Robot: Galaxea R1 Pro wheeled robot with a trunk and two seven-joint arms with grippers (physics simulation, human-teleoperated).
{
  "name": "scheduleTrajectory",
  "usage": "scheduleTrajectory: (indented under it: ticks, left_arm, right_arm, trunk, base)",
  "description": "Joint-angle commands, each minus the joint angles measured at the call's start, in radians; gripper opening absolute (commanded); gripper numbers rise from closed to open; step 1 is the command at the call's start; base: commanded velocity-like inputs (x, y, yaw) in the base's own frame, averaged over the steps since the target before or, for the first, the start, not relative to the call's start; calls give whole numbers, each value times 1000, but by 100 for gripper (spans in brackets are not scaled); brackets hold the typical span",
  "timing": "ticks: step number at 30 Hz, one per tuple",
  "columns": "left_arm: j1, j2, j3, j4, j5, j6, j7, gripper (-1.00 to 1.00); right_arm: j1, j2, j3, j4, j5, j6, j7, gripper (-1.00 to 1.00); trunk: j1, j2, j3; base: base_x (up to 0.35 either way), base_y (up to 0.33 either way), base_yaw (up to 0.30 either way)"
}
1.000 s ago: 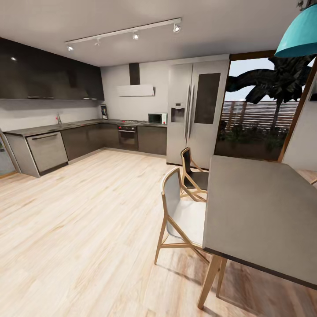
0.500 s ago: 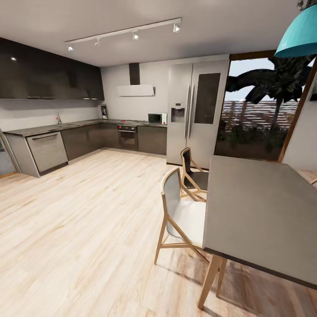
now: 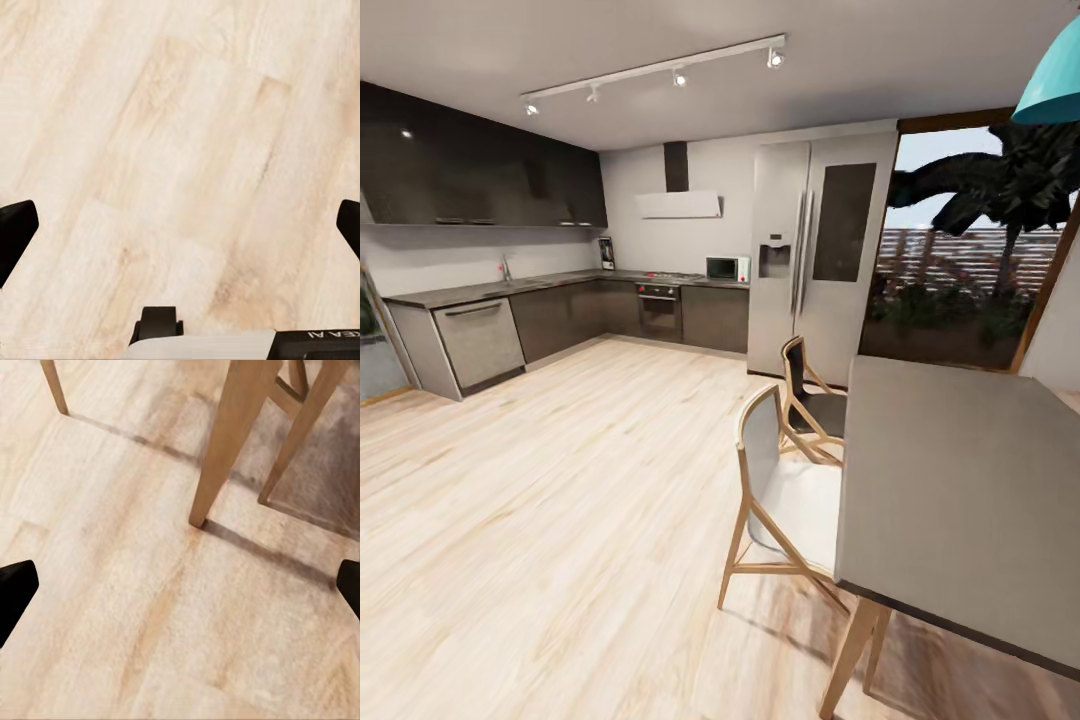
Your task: Pick up the poster from the kitchen countertop and hang it on one of the wall nails in the kitchen.
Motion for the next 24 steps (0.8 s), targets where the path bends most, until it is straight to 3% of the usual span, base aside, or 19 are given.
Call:
scheduleTrajectory:
  ticks: [1, 18, 24]
  left_arm:
    - [0, 0, 0, -1, -1, -2, 0, 100]
    - [0, 18, 3, -1, -1, 0, -2, 100]
    - [0, 20, 4, -1, 0, 0, -2, 100]
  right_arm:
    - [0, 0, 0, 1, 0, -3, 0, 100]
    - [0, 2, 2, 0, 1, -5, -3, 100]
    - [0, 0, 3, 4, 3, -1, 2, 100]
  trunk:
    - [1, 0, -1]
    - [1, 0, -12]
    - [1, 0, -13]
  base:
    - [322, 0, 244]
    - [331, 0, 251]
    - [334, 7, 55]
